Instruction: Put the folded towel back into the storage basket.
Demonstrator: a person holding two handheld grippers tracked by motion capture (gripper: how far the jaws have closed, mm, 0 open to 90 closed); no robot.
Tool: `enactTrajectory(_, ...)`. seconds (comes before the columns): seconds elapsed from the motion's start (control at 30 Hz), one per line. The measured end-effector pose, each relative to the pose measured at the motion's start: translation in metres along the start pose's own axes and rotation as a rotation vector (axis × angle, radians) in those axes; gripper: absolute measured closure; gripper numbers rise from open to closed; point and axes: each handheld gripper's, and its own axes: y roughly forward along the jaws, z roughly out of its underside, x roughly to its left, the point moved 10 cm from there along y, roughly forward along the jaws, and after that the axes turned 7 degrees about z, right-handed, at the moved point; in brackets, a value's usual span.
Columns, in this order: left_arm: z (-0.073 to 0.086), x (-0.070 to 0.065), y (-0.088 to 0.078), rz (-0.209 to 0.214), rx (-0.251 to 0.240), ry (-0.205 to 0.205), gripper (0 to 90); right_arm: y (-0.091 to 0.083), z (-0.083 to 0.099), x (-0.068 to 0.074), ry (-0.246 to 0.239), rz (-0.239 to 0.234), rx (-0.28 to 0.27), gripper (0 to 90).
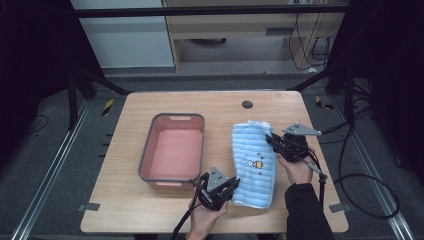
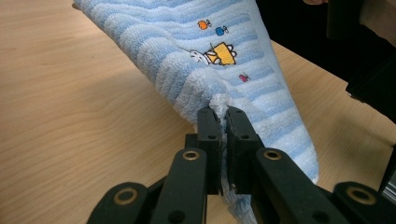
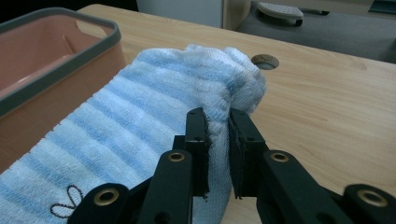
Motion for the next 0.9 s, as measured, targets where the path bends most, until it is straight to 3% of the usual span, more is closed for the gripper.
enactTrajectory(0.43,-0.03,0.006,-0.019,-0.022,-0.043,0.037,85.5,-0.006,-0.029,0.012,-0.003,-0.002,-0.056,79.5)
enactTrajectory(0.9,-0.051,0.012,-0.038,-0.031,-0.084,0.039,85.5,-0.01,-0.058,0.021,-0.006,0.002,-0.1,79.6)
